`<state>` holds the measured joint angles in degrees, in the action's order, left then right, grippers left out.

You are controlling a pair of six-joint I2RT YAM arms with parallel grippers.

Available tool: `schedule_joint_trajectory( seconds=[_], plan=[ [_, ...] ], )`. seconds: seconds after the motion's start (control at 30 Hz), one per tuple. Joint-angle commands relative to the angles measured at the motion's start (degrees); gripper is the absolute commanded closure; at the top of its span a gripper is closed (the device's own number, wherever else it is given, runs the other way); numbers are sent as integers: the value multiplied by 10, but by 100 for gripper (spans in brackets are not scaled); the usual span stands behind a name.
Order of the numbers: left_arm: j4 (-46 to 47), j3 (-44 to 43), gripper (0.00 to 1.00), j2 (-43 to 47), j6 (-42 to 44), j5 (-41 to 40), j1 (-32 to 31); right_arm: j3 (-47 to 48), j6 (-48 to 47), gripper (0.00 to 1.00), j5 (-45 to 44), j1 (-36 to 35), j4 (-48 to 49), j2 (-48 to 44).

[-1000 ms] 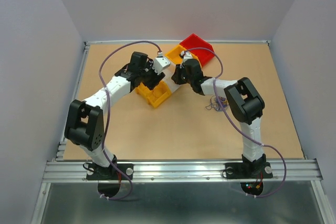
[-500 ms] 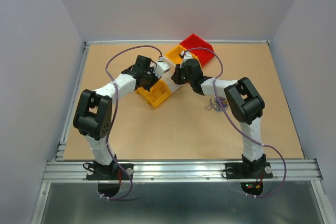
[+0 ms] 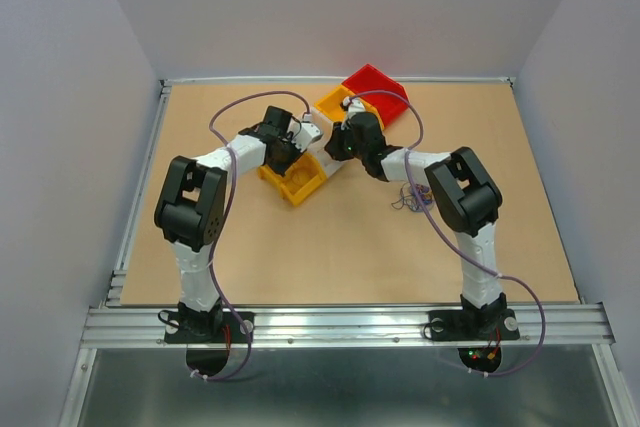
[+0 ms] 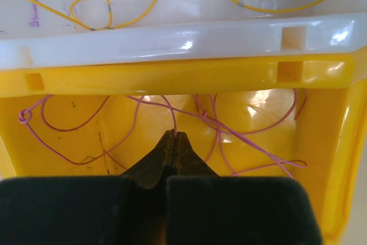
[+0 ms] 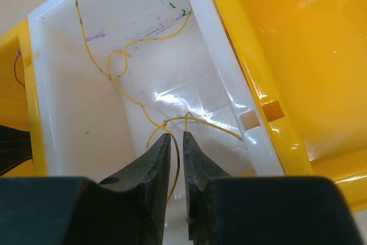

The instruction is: Untangle the cables

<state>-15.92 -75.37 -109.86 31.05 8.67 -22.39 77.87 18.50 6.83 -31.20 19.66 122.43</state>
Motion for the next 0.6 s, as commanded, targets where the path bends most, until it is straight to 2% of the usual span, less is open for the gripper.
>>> schedule_joint_trajectory(
  seconds=[0.0, 0.07, 0.1, 0.2, 0.27, 0.3, 0.37, 0.4, 0.5, 0.53, 0.57],
  plan=[
    [9, -13, 89, 43, 2, -2, 2, 29, -11, 78, -9, -4, 7, -12],
    [24, 7, 77, 65, 2, 1, 2, 16, -14, 76, -11, -4, 11, -35],
    [37, 14, 67, 87, 2, 0, 1, 11, -15, 73, -13, -4, 14, -44],
    [51, 32, 58, 113, 2, -1, 2, -21, -17, 69, -18, -4, 28, -86],
    [55, 37, 55, 131, 1, 0, 1, -38, -17, 64, -18, -4, 34, -113],
    [57, 38, 53, 138, 0, -1, 1, -52, -17, 58, -19, -4, 36, -121],
    [63, 44, 51, 144, -3, -5, 1, -65, -16, 51, -21, -4, 39, -137],
    [67, 45, 49, 150, -3, -8, 1, -78, -15, 41, -27, -4, 41, -152],
    [84, 55, 45, 165, -4, -15, 2, -104, -13, 29, -59, -4, 40, -191],
    [89, 63, 44, 170, -5, -14, 1, -129, -8, 21, -66, -4, 37, -203],
    [96, 68, 43, 175, -5, -14, 1, -140, -1, 18, -98, -4, 32, -215]
  ],
)
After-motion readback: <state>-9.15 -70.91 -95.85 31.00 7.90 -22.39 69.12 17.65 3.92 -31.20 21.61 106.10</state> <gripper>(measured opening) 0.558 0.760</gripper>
